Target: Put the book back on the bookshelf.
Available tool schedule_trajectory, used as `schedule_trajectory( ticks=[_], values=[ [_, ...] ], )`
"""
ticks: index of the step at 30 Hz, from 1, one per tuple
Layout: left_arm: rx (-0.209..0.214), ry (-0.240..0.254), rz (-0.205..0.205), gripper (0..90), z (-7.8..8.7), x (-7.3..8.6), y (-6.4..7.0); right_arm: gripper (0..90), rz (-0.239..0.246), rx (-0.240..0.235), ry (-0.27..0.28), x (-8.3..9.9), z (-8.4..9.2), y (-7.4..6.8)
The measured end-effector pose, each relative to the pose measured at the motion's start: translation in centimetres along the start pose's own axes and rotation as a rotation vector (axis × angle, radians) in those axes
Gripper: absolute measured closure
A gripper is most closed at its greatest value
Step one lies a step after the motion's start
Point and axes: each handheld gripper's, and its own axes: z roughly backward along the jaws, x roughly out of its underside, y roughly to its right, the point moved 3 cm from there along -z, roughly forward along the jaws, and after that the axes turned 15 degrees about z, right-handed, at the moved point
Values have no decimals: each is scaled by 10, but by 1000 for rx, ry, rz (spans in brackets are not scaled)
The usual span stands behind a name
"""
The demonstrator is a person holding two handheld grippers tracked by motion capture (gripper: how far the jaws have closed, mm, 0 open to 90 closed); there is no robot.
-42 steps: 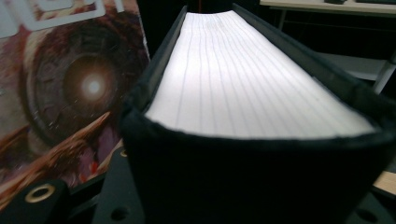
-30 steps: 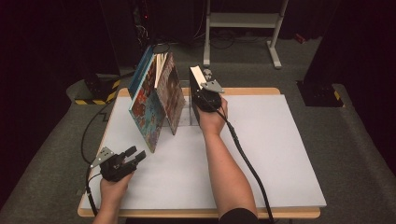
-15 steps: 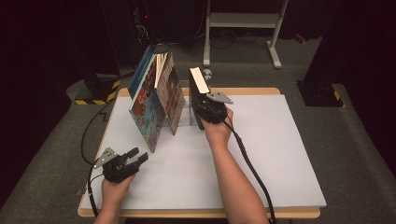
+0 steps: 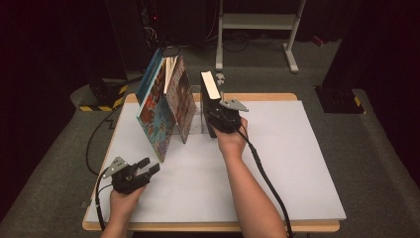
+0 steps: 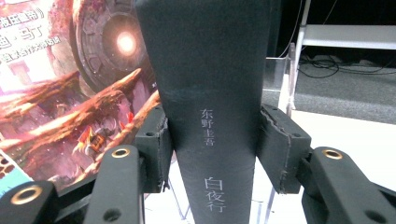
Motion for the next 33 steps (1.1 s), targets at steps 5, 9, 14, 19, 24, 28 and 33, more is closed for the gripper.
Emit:
schedule_trajectory(
  ticks=[5, 9, 14, 19, 24, 28, 33],
  values=[
    [3, -4, 4, 410, -1, 0, 0, 459, -6, -11, 10, -3, -6, -6],
    [4, -2, 0, 410, 0, 0, 1, 448, 11, -11, 0, -7, -13, -11],
    [6, 1, 3, 409, 0, -1, 0, 437, 17, -10, 0, -11, -20, -14],
    [8, 1, 6, 410, 1, -1, 0, 432, 18, 0, 1, -13, -27, -12],
    [12, -7, 2, 408, -1, -1, 1, 424, 12, -5, 2, -13, -28, -12],
    [9, -14, -13, 407, -2, -1, 2, 408, 8, -17, 1, -13, -27, -11],
    [6, -36, -67, 395, -3, -1, 6, 354, -5, -71, -5, -8, -16, -10]
  ],
)
